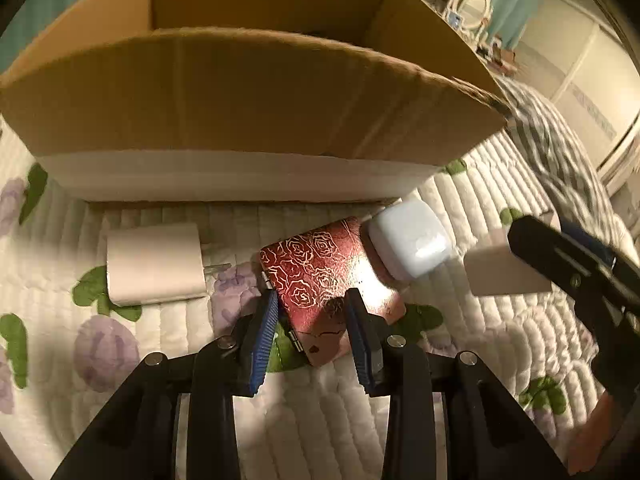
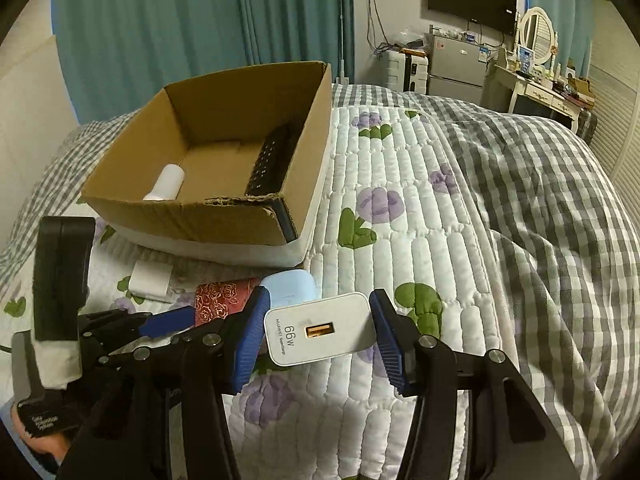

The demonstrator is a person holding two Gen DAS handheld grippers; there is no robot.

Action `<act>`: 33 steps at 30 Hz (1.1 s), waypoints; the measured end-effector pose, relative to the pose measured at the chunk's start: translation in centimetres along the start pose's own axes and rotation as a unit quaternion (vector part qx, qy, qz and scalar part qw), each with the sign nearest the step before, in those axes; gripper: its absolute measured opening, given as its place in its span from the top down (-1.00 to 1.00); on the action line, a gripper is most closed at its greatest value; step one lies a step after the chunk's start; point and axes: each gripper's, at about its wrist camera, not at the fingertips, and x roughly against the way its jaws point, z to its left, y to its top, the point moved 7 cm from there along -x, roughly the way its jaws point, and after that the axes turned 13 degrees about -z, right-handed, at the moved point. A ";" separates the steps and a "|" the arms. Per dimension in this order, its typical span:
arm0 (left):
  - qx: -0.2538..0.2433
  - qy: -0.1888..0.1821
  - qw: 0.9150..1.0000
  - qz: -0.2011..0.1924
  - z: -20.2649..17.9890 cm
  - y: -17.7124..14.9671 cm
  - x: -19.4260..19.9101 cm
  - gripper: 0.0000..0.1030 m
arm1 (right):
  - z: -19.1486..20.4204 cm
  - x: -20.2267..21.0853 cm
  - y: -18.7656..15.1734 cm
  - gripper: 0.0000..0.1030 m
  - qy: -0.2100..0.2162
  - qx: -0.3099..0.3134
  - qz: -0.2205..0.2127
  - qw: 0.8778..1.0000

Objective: Organize rigid objects
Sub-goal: 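Grasp the pink rose notebook with the left gripper while the right holds the charger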

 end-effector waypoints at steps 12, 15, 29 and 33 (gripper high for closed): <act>-0.014 0.003 1.000 -0.006 -1.1 1.7 1.7 0.80 | -0.3 0.5 -0.2 0.01 -0.005 -0.003 -0.008 1.000; -0.024 -0.031 0.999 -0.029 -3.2 2.5 4.1 0.89 | -0.7 1.1 0.0 0.01 -0.008 -0.013 -0.018 1.000; -0.037 0.017 0.999 0.000 -3.0 0.7 1.8 -0.11 | -2.9 1.2 -0.3 0.00 -0.010 -0.068 -0.011 0.998; -0.039 0.041 0.998 0.005 -1.9 0.0 1.2 -0.30 | -2.6 1.3 -0.2 0.00 -0.009 -0.064 -0.012 0.998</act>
